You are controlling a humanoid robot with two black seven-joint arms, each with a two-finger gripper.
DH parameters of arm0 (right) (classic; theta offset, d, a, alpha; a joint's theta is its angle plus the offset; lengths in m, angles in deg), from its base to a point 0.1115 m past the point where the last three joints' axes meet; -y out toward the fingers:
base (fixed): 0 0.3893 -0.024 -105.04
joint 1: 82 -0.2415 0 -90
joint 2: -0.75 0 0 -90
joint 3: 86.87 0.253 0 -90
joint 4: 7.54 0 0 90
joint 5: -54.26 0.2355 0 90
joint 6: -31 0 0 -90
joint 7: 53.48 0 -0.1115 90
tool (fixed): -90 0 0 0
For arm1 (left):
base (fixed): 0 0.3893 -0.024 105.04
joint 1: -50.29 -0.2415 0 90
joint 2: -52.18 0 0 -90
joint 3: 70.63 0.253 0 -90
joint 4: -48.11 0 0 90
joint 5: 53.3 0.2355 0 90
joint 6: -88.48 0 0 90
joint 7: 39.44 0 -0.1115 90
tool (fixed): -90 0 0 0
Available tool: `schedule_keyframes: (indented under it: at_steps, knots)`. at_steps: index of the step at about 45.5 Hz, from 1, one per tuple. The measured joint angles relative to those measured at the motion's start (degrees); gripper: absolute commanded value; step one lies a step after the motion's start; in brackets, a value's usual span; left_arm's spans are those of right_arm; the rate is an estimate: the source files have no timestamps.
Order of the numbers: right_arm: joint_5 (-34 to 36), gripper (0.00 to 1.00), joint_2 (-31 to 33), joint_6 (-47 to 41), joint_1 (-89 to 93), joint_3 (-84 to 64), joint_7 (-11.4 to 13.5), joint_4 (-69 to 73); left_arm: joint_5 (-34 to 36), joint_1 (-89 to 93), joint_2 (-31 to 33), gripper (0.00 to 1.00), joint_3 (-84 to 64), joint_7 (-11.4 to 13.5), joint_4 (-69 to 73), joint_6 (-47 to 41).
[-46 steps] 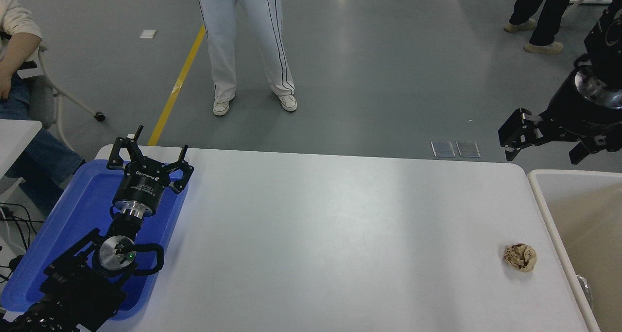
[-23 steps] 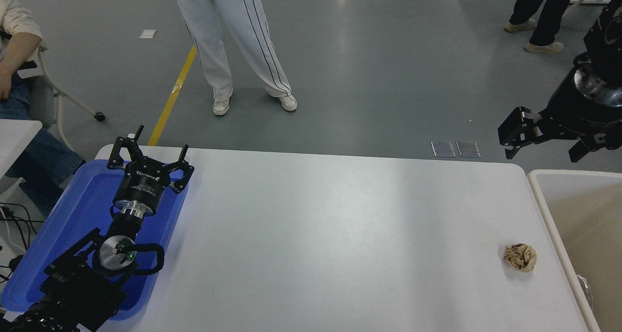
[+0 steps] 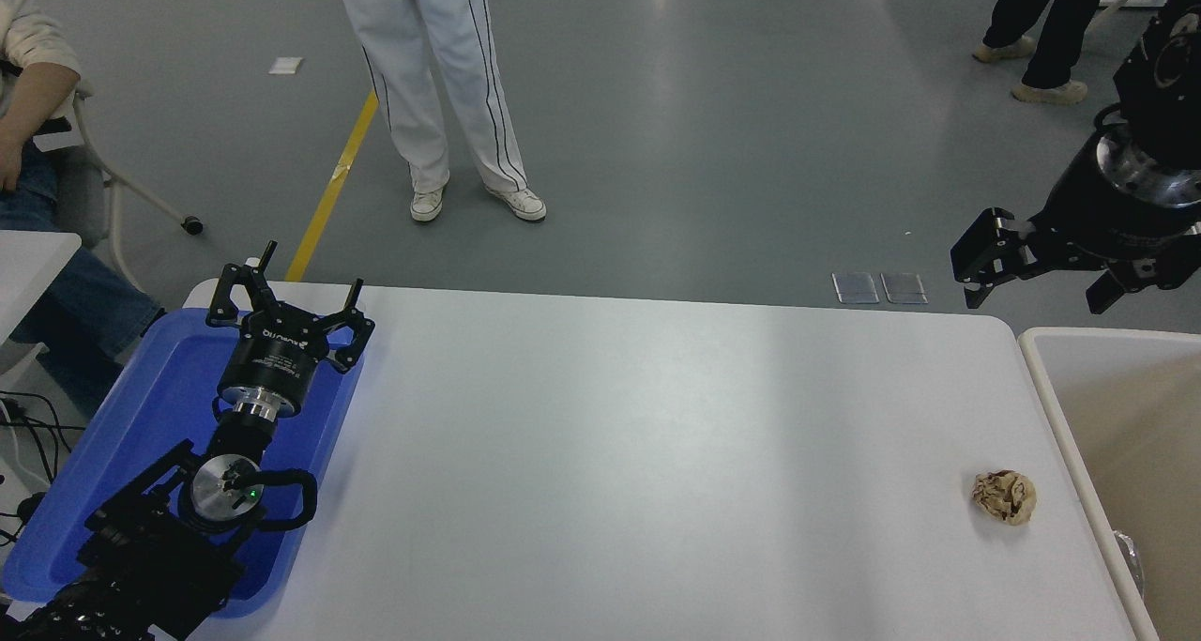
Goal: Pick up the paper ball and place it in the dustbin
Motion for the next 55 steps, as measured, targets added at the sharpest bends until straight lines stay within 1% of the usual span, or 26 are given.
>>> schedule_keyframes:
  at_steps: [40,47,55]
  knots:
    - [0.4,1.0,1.0,0.0,8.2,0.5,0.0,-1.6,0.0,0.0,0.0,1.0,-0.1,0.0,0.0,0.0]
    - [-0.4,1.0,2.7,0.0,9.9,0.5,0.0,-2.0,0.0,0.0,0.0,1.0,-0.1,0.0,0.0,0.0]
    - [-2.9,1.0,3.8,0.0,12.3,0.7,0.1,-3.2,0.0,0.0,0.0,1.0,-0.1,0.0,0.0,0.0]
